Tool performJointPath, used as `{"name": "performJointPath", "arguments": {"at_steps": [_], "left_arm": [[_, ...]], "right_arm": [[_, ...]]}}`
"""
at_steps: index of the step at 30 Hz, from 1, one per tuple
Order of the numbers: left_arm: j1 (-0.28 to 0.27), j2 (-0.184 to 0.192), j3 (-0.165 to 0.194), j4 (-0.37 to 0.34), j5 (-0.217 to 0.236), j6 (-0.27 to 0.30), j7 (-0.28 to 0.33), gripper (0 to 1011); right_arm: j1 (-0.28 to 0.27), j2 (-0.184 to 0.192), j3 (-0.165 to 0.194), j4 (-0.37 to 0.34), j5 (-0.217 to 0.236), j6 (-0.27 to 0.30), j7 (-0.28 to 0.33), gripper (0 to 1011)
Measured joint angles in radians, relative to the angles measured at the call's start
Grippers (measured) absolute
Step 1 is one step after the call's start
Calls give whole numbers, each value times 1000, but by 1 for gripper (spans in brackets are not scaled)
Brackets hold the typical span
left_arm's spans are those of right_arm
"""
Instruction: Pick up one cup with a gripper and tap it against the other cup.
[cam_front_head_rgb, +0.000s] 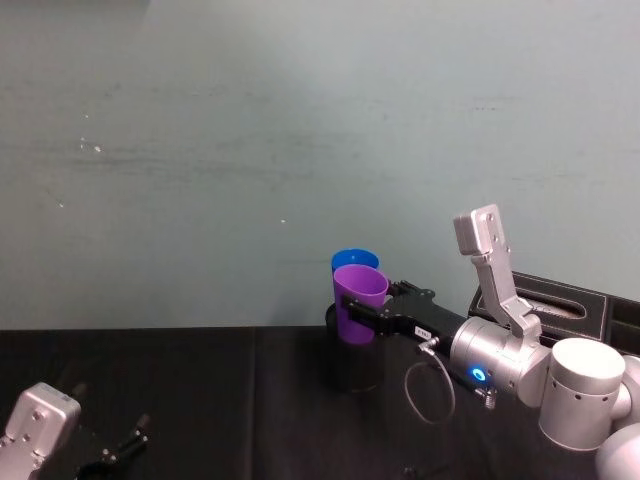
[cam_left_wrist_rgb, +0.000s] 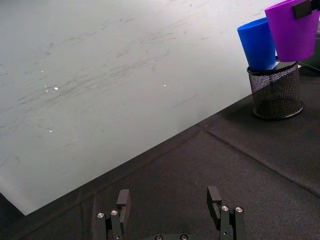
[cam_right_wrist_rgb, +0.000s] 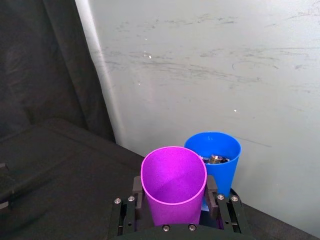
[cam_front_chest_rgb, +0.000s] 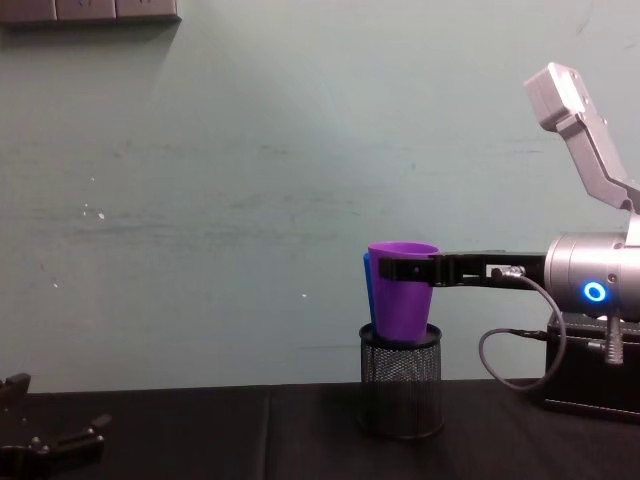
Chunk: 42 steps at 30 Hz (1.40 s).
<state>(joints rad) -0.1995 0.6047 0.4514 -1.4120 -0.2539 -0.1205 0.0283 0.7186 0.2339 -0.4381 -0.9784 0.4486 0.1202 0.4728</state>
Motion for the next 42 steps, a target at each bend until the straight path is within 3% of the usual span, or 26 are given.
{"name": "performJointPath", "arguments": {"at_steps": [42], "left_arm": [[0, 0, 0, 0, 0, 0, 0, 1005]], "right_arm": [[68, -47, 24, 110, -32, -21, 25, 723]]}}
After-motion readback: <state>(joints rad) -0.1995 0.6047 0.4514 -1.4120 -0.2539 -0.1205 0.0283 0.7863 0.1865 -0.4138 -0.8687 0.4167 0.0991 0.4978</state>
